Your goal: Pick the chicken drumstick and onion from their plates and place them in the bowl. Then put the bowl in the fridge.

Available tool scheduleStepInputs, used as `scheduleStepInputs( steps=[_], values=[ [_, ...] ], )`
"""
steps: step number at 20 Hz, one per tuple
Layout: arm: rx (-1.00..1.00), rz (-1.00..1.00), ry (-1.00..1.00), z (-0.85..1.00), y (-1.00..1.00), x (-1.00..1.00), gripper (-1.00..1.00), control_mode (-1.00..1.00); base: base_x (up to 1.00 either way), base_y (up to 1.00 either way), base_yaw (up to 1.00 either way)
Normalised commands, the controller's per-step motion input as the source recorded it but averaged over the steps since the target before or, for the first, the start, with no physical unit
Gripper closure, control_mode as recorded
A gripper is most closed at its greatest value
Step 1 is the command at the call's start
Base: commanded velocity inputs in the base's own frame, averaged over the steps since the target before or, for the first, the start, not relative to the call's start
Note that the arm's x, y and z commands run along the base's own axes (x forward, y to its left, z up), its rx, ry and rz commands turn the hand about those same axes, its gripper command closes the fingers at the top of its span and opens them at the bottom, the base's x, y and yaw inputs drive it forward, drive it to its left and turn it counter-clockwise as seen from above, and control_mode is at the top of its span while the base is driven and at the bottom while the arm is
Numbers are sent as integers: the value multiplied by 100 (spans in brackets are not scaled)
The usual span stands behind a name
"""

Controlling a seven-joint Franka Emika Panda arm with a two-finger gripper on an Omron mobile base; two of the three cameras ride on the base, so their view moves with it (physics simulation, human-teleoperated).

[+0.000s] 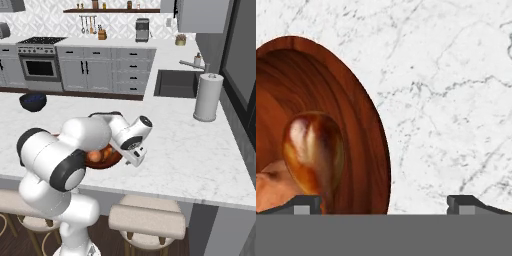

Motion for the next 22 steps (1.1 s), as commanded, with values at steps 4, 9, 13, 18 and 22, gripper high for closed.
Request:
scheduleStepInputs(
  steps=[4,9,13,18,22],
  values=[
    [0,7,-3,-26,4,12,-100,-100,0,0,0],
    [0,4,-6,-22,9,8,-100,-100,0,0,0],
    [0,3,-6,-16,7,6,-100,-100,0,0,0],
    [0,1,-4,-17,14,9,-100,-100,0,0,0],
    [0,0,-2,-5,6,4,100,-100,0,0,0]
  ],
)
